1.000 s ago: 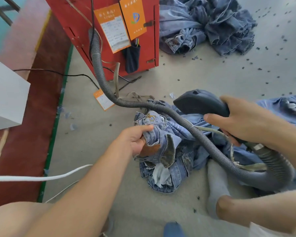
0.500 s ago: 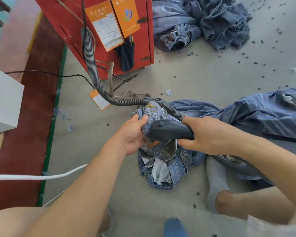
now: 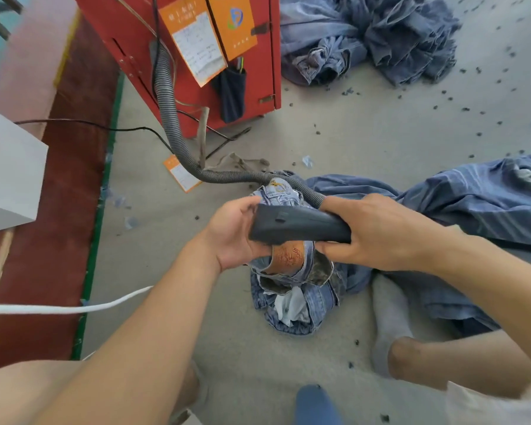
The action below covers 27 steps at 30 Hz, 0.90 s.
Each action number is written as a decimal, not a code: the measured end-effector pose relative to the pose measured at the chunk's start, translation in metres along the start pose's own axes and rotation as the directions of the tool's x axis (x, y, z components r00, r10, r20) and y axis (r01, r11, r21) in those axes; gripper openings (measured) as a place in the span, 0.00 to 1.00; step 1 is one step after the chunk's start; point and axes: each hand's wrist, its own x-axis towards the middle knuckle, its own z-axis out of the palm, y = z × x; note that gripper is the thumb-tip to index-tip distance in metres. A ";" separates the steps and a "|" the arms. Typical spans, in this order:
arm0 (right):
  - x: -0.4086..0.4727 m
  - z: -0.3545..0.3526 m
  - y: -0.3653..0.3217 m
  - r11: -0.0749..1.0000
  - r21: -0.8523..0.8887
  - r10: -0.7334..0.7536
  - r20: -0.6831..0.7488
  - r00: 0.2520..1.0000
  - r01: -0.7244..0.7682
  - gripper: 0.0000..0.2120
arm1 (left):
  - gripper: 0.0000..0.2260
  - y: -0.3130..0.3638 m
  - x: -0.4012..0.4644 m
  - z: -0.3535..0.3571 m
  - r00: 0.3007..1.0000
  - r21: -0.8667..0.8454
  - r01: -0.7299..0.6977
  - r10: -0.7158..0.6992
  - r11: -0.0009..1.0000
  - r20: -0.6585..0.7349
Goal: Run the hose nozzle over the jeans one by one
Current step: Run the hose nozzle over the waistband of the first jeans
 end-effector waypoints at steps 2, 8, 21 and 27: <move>0.002 -0.009 0.007 0.998 0.061 0.016 -0.077 0.997 -0.011 0.11 | 0.19 -0.002 0.003 -0.005 0.999 0.002 -0.033 0.033 0.999 -0.025; -0.006 -0.023 0.057 0.950 0.055 0.313 -0.164 0.935 -0.308 0.12 | 0.07 -0.010 0.012 -0.015 0.950 -0.058 -0.038 0.018 0.998 -0.311; 0.005 0.019 0.080 0.934 -0.169 0.321 0.011 0.947 -0.315 0.11 | 0.21 -0.047 0.030 -0.032 0.868 0.080 0.135 -0.079 0.988 -0.490; 0.013 0.042 0.082 0.917 -0.272 0.342 0.158 0.926 -0.292 0.13 | 0.22 -0.066 0.035 -0.045 0.911 -0.044 -0.053 0.031 0.998 -0.411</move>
